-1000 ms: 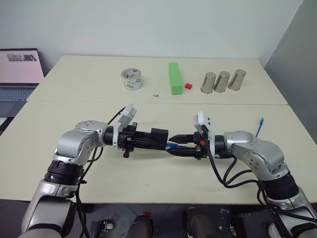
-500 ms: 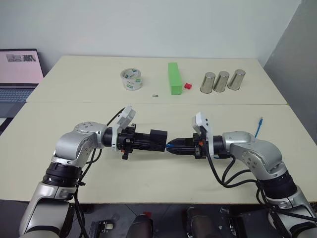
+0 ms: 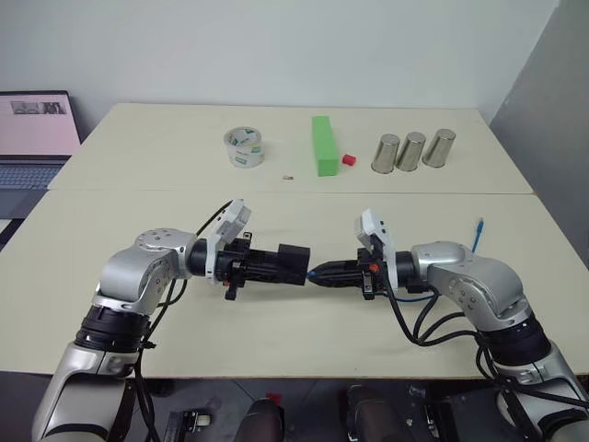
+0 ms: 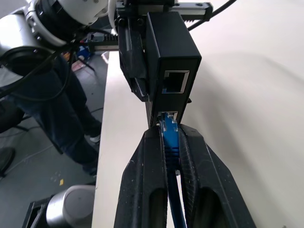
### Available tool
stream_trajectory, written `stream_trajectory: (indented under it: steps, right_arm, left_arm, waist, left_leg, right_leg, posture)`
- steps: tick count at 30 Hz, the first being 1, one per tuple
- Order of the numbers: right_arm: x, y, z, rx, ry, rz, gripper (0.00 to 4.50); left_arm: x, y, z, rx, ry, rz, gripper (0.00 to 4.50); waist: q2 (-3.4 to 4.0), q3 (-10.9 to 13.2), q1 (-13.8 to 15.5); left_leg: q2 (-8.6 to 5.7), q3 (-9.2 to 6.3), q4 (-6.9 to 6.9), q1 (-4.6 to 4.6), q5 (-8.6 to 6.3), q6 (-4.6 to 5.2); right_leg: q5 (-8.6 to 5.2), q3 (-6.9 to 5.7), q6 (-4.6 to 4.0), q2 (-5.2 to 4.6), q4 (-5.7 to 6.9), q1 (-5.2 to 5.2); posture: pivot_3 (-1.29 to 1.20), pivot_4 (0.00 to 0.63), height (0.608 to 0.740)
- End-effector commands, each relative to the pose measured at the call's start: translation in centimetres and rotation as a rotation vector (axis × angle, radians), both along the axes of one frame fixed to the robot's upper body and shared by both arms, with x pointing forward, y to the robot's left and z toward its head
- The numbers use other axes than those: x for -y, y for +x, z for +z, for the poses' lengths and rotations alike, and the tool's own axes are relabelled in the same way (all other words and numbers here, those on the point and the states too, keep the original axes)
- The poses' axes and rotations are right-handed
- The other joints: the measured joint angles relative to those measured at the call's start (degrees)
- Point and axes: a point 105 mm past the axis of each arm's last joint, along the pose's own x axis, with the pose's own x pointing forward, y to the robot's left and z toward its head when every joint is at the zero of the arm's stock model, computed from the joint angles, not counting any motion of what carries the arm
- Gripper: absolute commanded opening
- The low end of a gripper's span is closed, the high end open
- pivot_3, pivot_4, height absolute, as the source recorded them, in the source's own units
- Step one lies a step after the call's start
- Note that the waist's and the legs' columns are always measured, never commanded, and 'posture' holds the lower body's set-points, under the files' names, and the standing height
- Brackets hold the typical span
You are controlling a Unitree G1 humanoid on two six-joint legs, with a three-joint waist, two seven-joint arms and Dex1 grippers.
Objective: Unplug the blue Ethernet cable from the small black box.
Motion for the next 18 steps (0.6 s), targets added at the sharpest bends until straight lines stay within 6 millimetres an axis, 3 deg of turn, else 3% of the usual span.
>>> stream_trajectory:
  steps: [1, 9, 11, 15, 18]
  right_arm:
    - [1.4, 0.5, -0.1, 0.014, -0.048, -0.009, 0.07]
    - [3.7, 2.1, -0.9, 0.043, -0.075, -0.129, 0.07]
    - [4.8, 5.0, -0.7, 0.126, -0.069, -0.292, 0.07]
    - [8.6, 11.6, -0.8, 0.323, -0.132, -0.68, 0.07]
    - [12.0, 14.5, -1.7, 0.382, -0.205, -0.909, 0.07]
  left_arm:
    - [-0.9, -0.8, 0.5, 0.042, 0.025, -0.027, 0.8]
    - [-2.8, 1.0, 0.1, 0.074, 0.046, 0.129, 0.8]
    - [-3.3, 1.6, 0.0, 0.084, 0.042, 0.185, 0.8]
    - [-3.8, 2.2, -0.3, 0.08, 0.027, 0.264, 0.8]
    - [-3.6, 2.3, -0.4, 0.08, 0.02, 0.287, 0.8]
  waist:
    - [0.0, 0.0, -0.02]
    - [0.01, 0.01, 0.0]
    - [0.01, 0.01, -0.03]
    - [0.01, 0.02, -0.22]
    - [0.01, 0.02, -0.28]
  left_leg:
    - [0.0, 0.0, -0.01, 0.0, 0.0, 0.0]
    - [0.01, 0.0, 0.0, 0.0, 0.0, 0.0]
    - [0.0, 0.01, 0.0, 0.0, 0.0, 0.0]
    - [0.0, 0.09, 0.03, 0.01, 0.0, 0.0]
    - [0.0, 0.13, 0.0, 0.01, 0.0, 0.0]
  right_leg:
    - [0.0, 0.0, 0.0, 0.0, -0.01, 0.0]
    - [0.0, -0.01, 0.0, 0.0, 0.0, 0.0]
    - [0.0, 0.0, 0.0, 0.0, -0.01, 0.0]
    - [0.01, 0.07, 0.02, 0.0, 0.03, -0.02]
    - [0.02, 0.1, 0.01, 0.0, 0.04, -0.06]
  posture:
    - [0.0, 0.15, 0.74]
    - [0.0, 0.15, 0.74]
    - [0.0, 0.15, 0.74]
    - [0.0, 0.15, 0.74]
    - [0.0, 0.15, 0.74]
